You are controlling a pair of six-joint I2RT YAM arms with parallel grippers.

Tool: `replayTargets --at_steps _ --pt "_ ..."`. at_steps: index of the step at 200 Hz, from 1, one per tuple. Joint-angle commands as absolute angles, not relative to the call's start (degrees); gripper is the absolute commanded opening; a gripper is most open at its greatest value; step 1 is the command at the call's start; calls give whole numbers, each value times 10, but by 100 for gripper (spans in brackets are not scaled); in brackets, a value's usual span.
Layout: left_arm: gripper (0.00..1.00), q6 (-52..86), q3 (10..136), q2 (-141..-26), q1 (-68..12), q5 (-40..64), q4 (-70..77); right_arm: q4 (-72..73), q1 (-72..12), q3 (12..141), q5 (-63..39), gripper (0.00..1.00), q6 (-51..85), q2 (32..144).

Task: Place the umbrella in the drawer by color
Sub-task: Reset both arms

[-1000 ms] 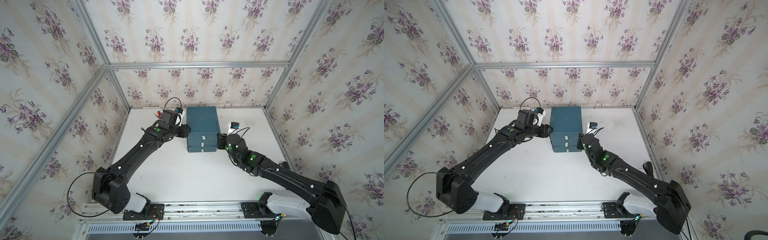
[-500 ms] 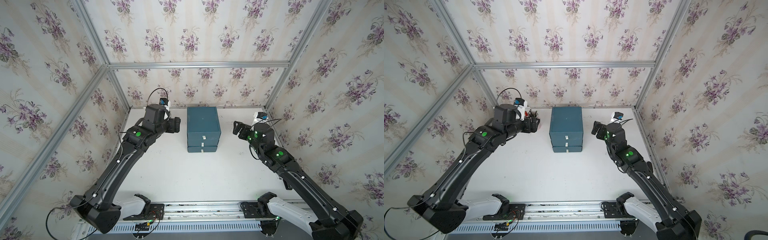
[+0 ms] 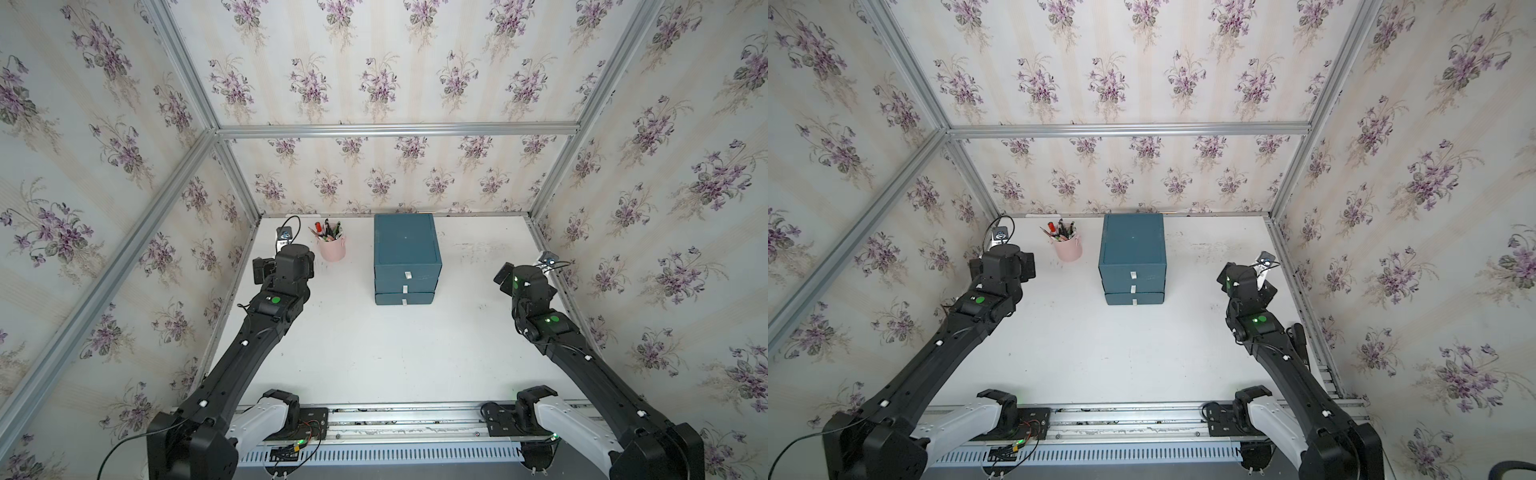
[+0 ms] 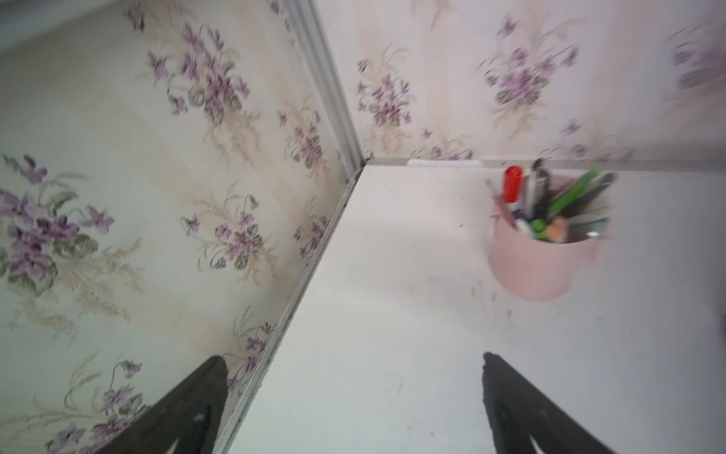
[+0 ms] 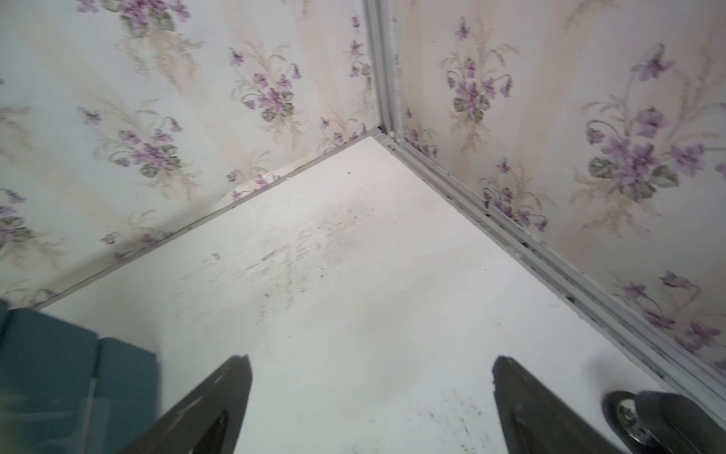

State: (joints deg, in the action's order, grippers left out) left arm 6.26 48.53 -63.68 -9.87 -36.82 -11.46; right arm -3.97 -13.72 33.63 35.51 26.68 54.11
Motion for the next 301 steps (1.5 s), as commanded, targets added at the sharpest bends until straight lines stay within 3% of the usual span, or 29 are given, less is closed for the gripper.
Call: replayTargets --at_steps 1,37,57,97,166,177,191,198,209,221,233,244,301 --pt "100 116 444 -671 -45 -349 -60 44 -107 284 416 100 263 530" --pt "100 76 344 -758 -15 -319 100 120 -60 212 472 100 266 558" --pt "100 81 365 -802 -4 -283 92 213 -49 176 471 100 246 596" --pt "100 95 320 -786 -3 -215 199 395 -30 130 373 100 196 671" --pt "100 -13 256 -857 -22 -76 403 748 -26 89 234 100 79 823" --pt "100 -4 268 -849 -20 -75 364 699 -26 107 169 100 62 820" --pt "100 -5 267 -851 -20 -74 368 741 -26 108 120 100 42 870" --pt "100 -6 265 -852 -19 -72 376 823 -31 98 129 100 26 900" --pt "100 -4 266 -851 -19 -73 369 727 -28 112 124 100 43 865" --pt "100 -4 266 -852 -19 -73 372 817 -28 96 123 100 31 893" --pt "100 -5 266 -852 -19 -74 374 737 -27 111 127 100 42 868" --pt "100 -5 265 -851 -19 -74 374 802 -31 100 133 100 30 889" --pt "100 -6 265 -851 -20 -76 374 759 -37 116 127 100 25 879"
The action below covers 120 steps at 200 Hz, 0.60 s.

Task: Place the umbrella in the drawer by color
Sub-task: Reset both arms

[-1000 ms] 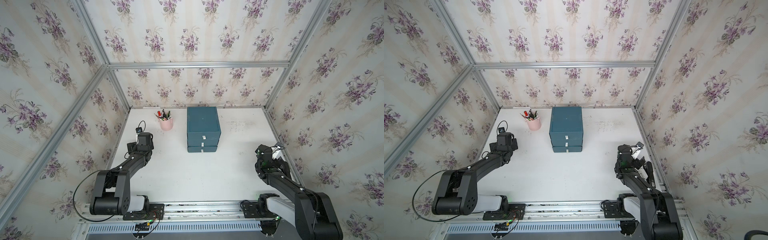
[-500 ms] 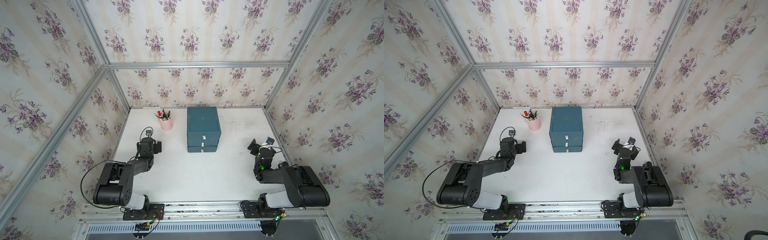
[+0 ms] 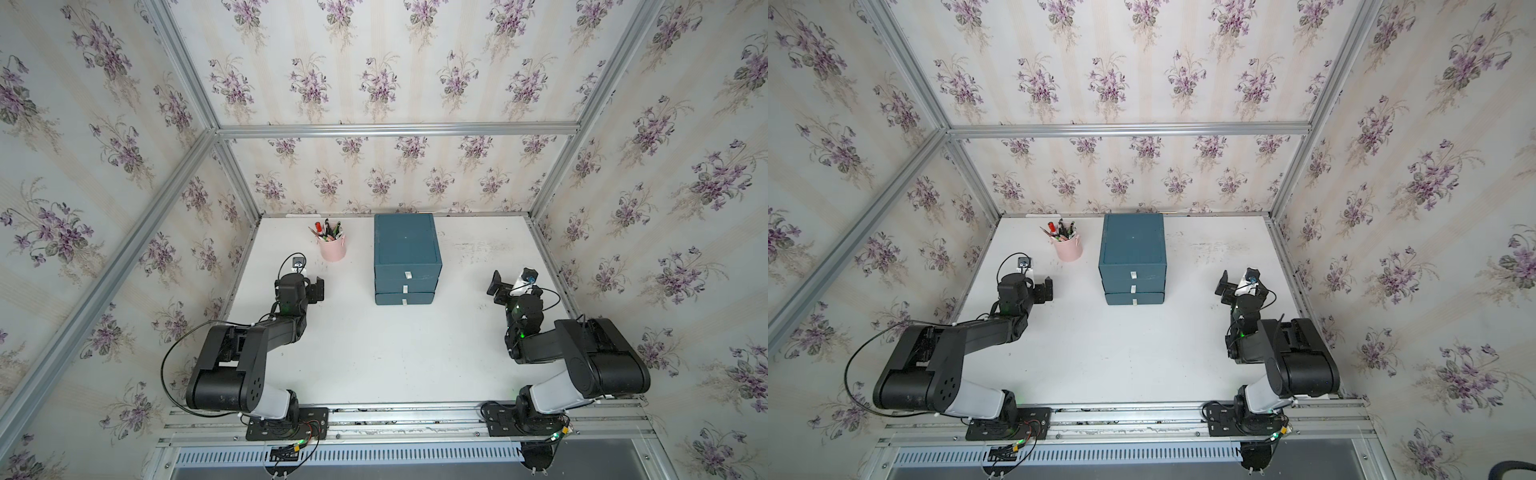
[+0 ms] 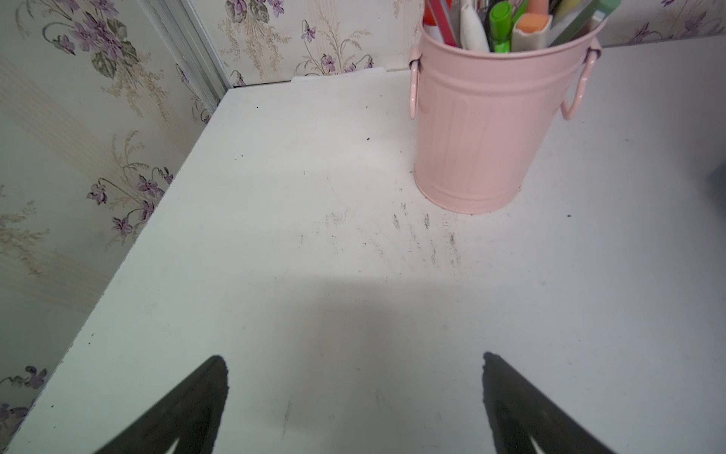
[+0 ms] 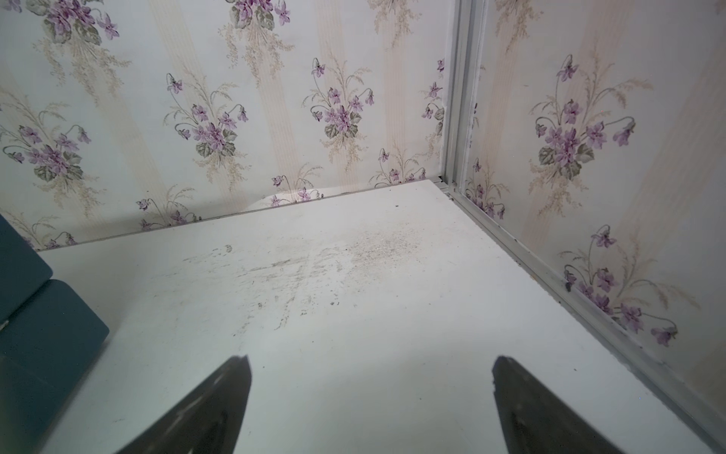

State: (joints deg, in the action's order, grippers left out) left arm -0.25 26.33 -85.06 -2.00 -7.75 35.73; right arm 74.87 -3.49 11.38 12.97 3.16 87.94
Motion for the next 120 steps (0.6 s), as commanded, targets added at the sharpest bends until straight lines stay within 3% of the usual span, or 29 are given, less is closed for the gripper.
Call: replayTargets --at_steps 1,120 --pt "100 -7 265 -851 -20 -76 373 759 -37 116 128 100 25 879" --pt "100 -5 268 -852 -20 -74 370 748 -38 118 129 100 25 880"
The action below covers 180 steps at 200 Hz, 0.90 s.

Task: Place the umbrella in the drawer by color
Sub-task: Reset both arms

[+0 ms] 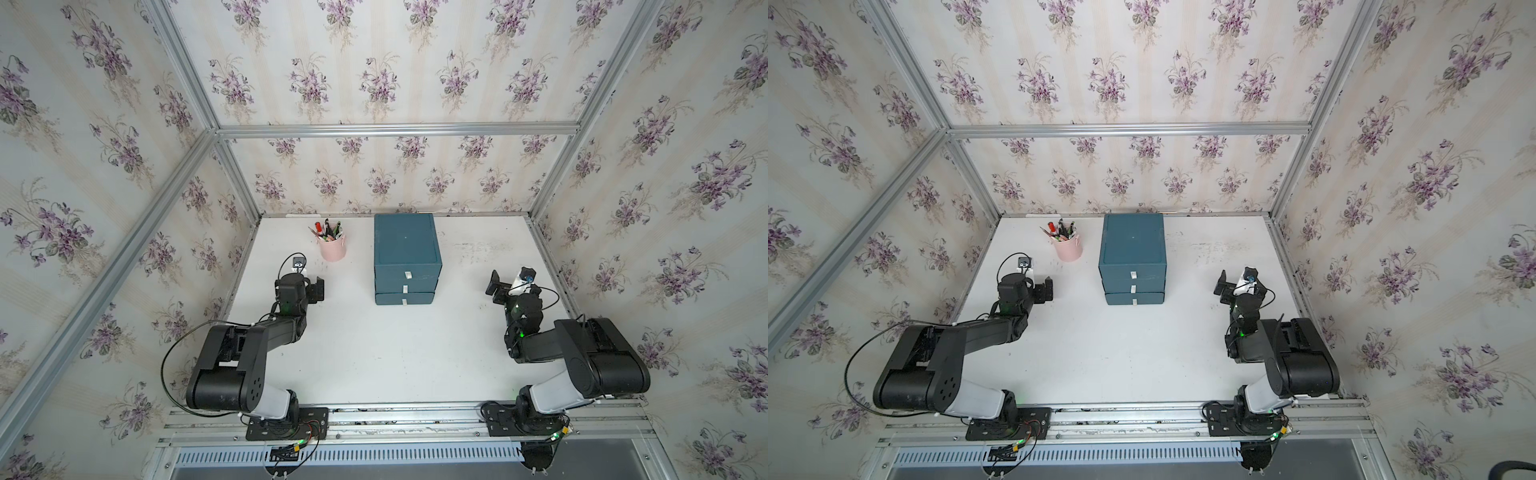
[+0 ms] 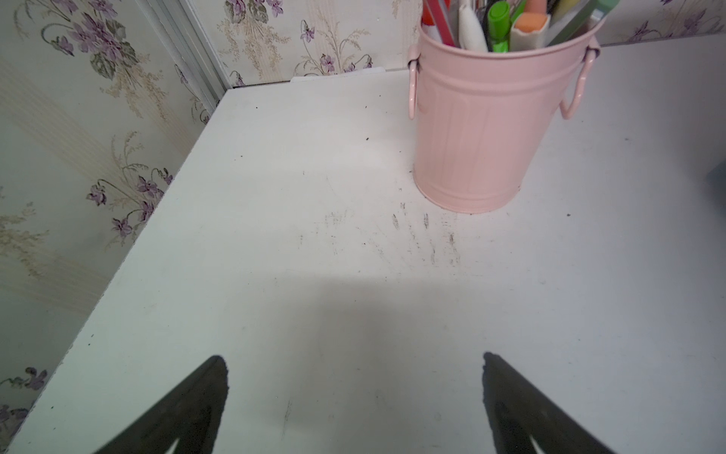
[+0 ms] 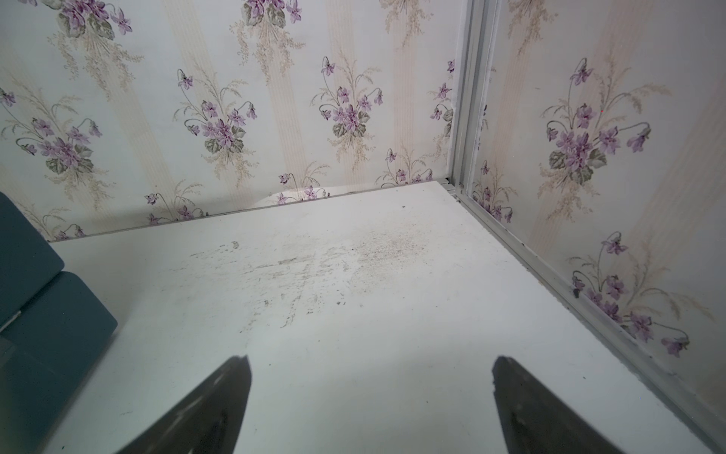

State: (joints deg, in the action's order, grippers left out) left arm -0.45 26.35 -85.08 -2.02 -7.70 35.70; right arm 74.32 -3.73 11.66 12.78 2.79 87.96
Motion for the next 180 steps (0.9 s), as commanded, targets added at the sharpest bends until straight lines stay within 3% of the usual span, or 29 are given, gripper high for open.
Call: replayTargets --at_steps 1,180 --pt "100 -5 268 -852 -20 -74 370 748 -38 118 128 100 25 880" --pt "100 -5 267 -851 -20 -74 371 747 -38 119 124 100 22 882"
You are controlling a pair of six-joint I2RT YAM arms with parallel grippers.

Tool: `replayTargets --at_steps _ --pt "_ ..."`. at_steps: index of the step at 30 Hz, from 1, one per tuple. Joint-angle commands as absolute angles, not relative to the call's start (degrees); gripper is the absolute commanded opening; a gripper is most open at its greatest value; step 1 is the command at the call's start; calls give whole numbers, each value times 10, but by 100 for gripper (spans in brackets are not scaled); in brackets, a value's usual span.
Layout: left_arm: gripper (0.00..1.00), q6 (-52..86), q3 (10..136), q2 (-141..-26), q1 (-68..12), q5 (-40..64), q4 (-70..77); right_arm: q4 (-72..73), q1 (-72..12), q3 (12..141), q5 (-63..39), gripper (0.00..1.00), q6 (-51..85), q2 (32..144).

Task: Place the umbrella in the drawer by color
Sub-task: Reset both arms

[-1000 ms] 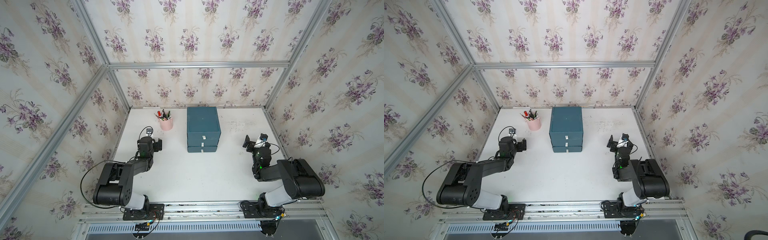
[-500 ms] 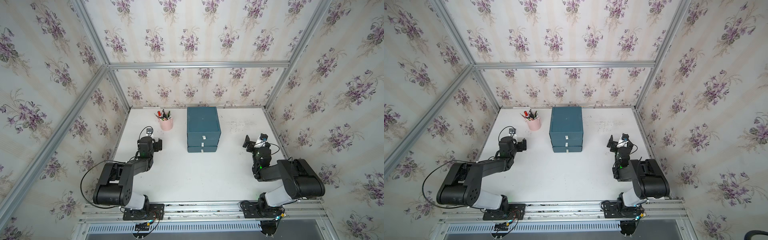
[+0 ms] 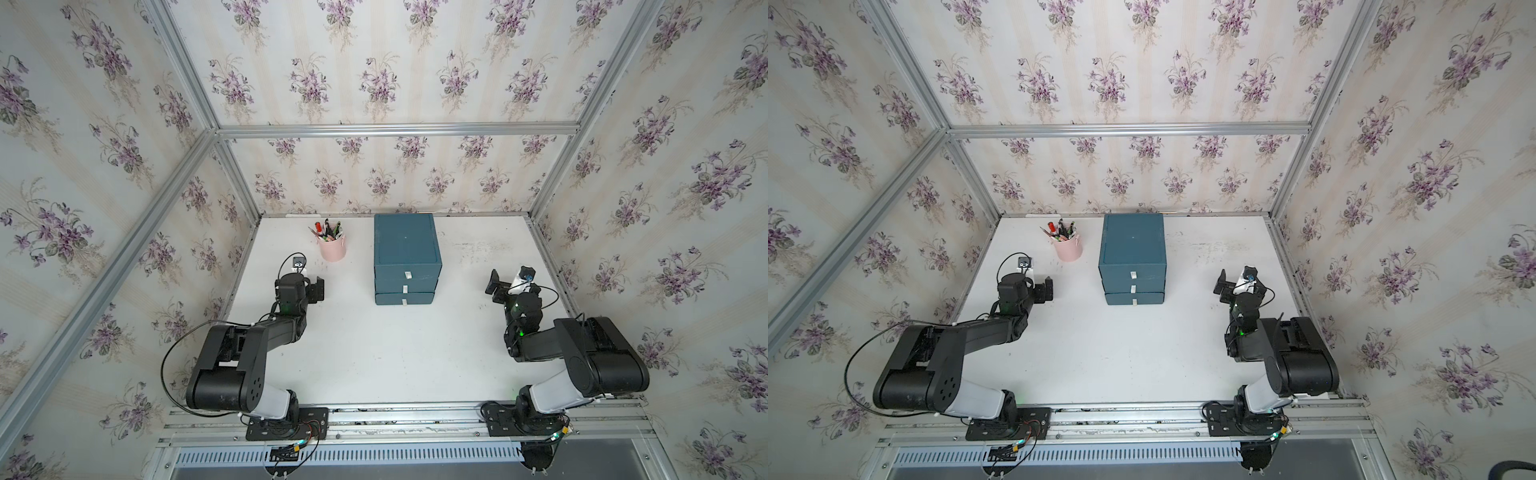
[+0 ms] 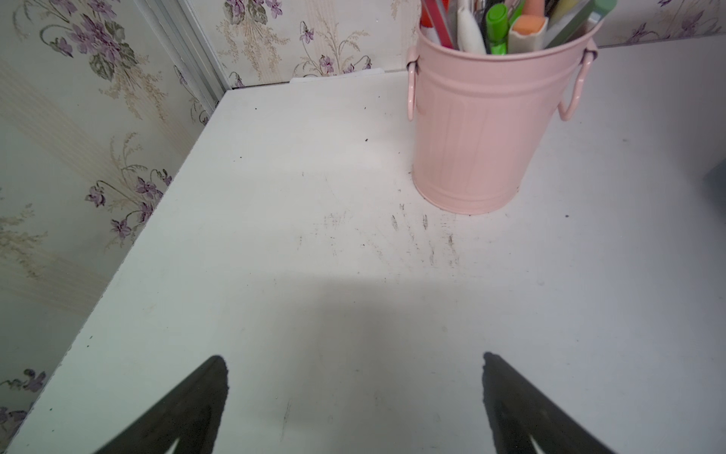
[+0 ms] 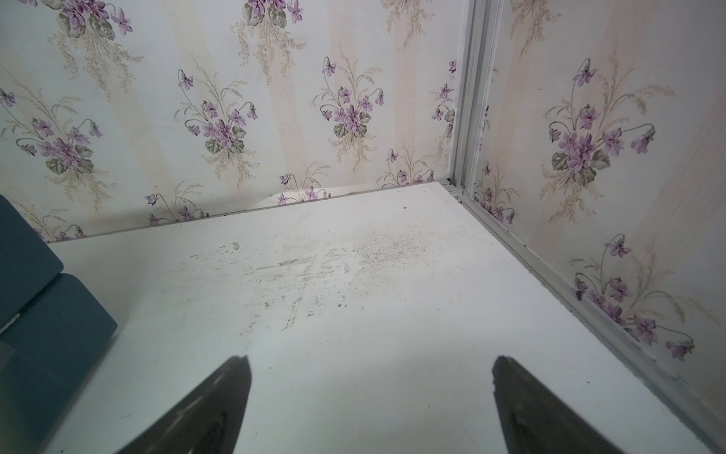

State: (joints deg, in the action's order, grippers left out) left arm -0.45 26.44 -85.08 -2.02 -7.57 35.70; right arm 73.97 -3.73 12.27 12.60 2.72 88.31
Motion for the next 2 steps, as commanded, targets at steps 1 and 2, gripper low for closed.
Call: replayTargets --at_steps 1,2 --pt "100 -6 266 -851 -20 -74 371 747 -38 118 124 100 22 881" --pt "100 -6 266 -851 -20 -75 371 748 -38 118 124 100 22 881"
